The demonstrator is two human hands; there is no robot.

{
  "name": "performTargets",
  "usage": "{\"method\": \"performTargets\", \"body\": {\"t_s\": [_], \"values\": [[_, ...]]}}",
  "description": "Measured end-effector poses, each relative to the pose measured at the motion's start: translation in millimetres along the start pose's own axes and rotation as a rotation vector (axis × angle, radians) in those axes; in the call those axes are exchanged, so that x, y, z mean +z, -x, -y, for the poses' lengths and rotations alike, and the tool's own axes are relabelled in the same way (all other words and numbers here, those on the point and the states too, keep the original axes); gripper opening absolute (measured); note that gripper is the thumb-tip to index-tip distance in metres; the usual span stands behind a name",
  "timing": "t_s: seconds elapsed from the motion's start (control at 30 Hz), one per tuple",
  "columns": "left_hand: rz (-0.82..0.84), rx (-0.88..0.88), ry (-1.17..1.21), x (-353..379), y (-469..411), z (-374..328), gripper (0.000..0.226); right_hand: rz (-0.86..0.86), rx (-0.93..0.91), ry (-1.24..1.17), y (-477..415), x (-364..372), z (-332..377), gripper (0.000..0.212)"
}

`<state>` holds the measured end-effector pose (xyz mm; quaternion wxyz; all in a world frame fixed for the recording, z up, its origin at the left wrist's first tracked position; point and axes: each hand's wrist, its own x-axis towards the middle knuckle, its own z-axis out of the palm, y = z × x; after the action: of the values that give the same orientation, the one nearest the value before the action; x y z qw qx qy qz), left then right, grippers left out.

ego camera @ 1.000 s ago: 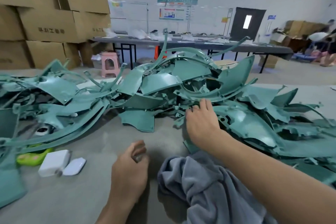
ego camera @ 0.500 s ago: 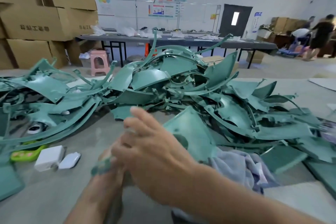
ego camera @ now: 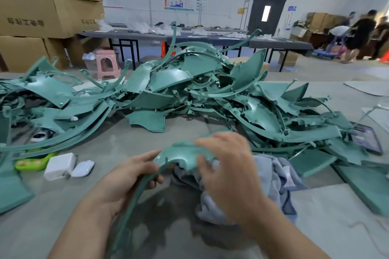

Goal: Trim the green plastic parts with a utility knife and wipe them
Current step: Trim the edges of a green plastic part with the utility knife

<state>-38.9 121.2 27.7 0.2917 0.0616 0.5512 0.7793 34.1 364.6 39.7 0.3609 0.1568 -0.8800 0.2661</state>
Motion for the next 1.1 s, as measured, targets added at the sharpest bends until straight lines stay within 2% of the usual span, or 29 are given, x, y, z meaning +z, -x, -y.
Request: {"method": "performTargets", "body": {"t_s": [0.03,0.07,0.1,0.13,0.17,0.2,0.23,0.27,0.3,0.33,0.4,0.47,0.5,0.57,0.63,0.7,0.77,0.8,0.87,0.93,1.03,1.1], "values": [[-0.067,0.069,-0.042,-11,-2,19,0.038,-0.078,0.167,0.092,-3,-4,-9,0.026],[-0.163,0.091,-0.026,2,-1,23,0.039,-0.005,0.298,0.162,-1,-11,-20,0.034],[-0.271,0.125,-0.031,-3,-2,12,0.04,0.178,0.382,0.197,1,-13,-24,0.05],[-0.292,0.173,-0.013,-8,-3,11,0.042,0.392,0.372,0.223,6,-12,-25,0.068],[-0.257,0.212,-0.013,-12,-4,19,0.043,0.532,0.314,0.237,11,-10,-28,0.082],[-0.255,0.225,-0.019,-11,-4,18,0.043,0.636,0.272,0.245,13,-10,-32,0.083],[-0.27,0.244,-0.012,-15,-6,15,0.045,0.66,0.234,0.213,12,-9,-35,0.072],[-0.307,0.265,-0.047,-18,-7,12,0.046,0.615,0.233,0.134,9,-10,-34,0.049],[-0.324,0.281,-0.059,-21,-9,13,0.046,0.469,0.255,0.048,5,-9,-34,0.025],[-0.338,0.291,-0.095,-20,-10,13,0.046,0.284,0.324,-0.003,2,-10,-37,0.011],[-0.376,0.298,-0.149,-19,-15,16,0.045,-0.228,0.532,-0.062,-5,-24,-46,0.011],[-0.44,0.311,-0.181,-18,-18,17,0.044,-0.66,0.61,-0.036,-5,-50,-67,0.015],[-0.495,0.306,-0.227,-18,-19,16,0.044,-0.786,0.601,0.07,-4,-64,-77,0.021],[-0.622,0.31,-0.355,-15,-22,20,0.042,-0.861,0.534,0.336,1,-84,-89,0.037],[-0.762,0.333,-0.505,-11,-27,24,0.035,-0.79,0.362,0.422,4,-82,-87,0.049],[-0.84,0.362,-0.716,-4,-27,26,0.027,-0.601,0.119,0.279,4,-61,-62,0.04],[-0.862,0.365,-0.906,4,-25,28,0.031,-0.308,-0.026,0.089,7,-36,-38,0.024],[-0.879,0.357,-0.994,7,-24,29,0.039,-0.171,-0.001,0.058,8,-27,-32,0.02],[-0.915,0.358,-1.105,12,-23,27,0.049,0.082,0.216,0.123,11,-17,-34,0.017],[-0.924,0.395,-1.078,16,-21,25,0.045,0.331,0.438,0.298,13,-18,-55,0.017],[-0.889,0.451,-0.946,16,-18,24,0.03,0.635,0.514,0.594,14,-29,-72,0.015],[-0.864,0.449,-0.875,15,-17,23,0.025,0.692,0.522,0.591,17,-28,-76,0.012]]}}
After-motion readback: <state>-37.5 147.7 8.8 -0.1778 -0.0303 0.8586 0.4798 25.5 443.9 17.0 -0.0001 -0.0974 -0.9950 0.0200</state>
